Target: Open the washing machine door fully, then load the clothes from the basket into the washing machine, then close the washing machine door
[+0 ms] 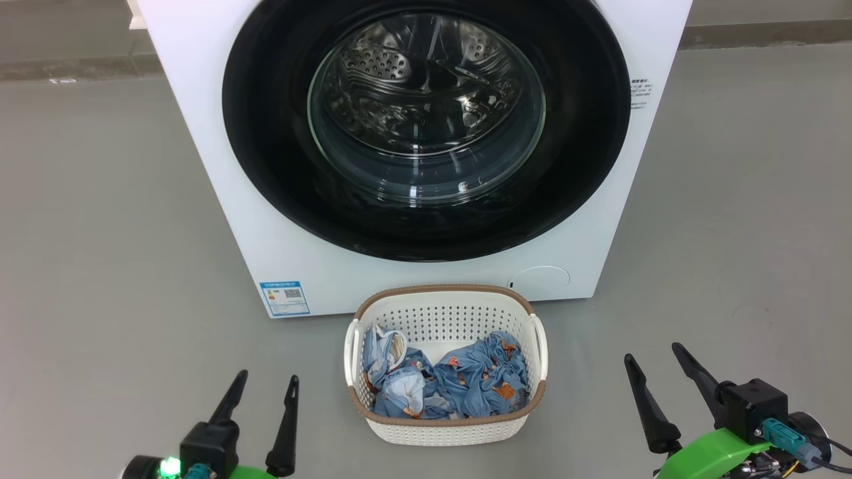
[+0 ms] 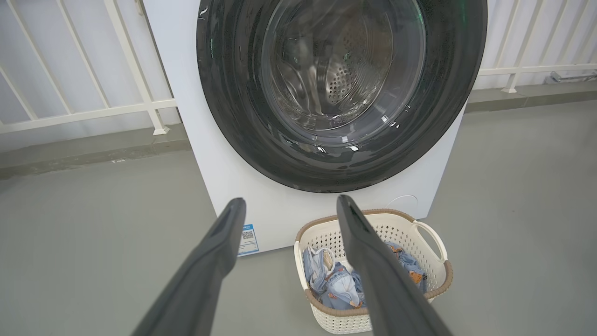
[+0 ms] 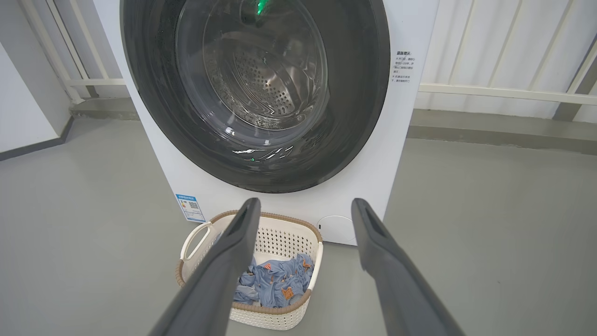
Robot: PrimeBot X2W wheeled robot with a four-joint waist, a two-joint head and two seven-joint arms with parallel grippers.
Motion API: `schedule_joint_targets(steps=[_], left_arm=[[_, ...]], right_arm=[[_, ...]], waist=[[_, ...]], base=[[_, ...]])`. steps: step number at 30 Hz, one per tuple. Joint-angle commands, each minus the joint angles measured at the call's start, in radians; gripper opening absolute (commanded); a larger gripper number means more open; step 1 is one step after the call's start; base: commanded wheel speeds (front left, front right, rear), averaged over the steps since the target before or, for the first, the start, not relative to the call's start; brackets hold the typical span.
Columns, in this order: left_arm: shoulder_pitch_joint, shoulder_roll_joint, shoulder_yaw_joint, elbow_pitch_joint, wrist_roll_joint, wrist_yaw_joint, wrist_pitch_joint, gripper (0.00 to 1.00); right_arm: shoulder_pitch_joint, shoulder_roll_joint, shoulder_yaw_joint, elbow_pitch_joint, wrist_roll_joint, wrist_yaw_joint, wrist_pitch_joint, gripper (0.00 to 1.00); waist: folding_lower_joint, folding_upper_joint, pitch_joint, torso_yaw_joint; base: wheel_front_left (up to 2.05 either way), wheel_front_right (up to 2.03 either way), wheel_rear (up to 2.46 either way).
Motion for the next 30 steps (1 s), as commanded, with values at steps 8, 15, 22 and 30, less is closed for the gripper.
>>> schedule_joint_targets(steps=[8,15,22,30], left_arm=[[-0.052,0.015,0.032,-0.010,-0.012,0.015,-0.012,1.00],[-0.052,0.017,0.032,-0.008,-0.021,0.021,-0.012,1.00],[-0.054,0.022,0.025,-0.009,-0.020,0.025,-0.012,1.00],[-0.059,0.025,0.021,-0.014,-0.022,0.030,-0.012,1.00]], right_arm=[[-0.006,-0.003,0.019,-0.028,0.006,-0.001,-0.009,1.00],[-0.006,-0.004,0.020,-0.026,0.009,-0.001,-0.012,1.00],[-0.005,-0.004,0.021,-0.030,0.009,-0.001,-0.011,1.00],[-0.008,-0.005,0.020,-0.033,0.012,-0.001,-0.009,1.00]], waist=[[-0.0001,0.0000,-0.002,0.000],[-0.0001,0.0000,-0.005,0.000],[-0.0001,0.0000,-0.003,0.000],[-0.0001,0.0000,0.005,-0.001]], base=[[0.00,0.00,0.00],[0.00,0.00,0.00],[0.25,0.25,-0.49],[0.84,0.84,-1.68]])
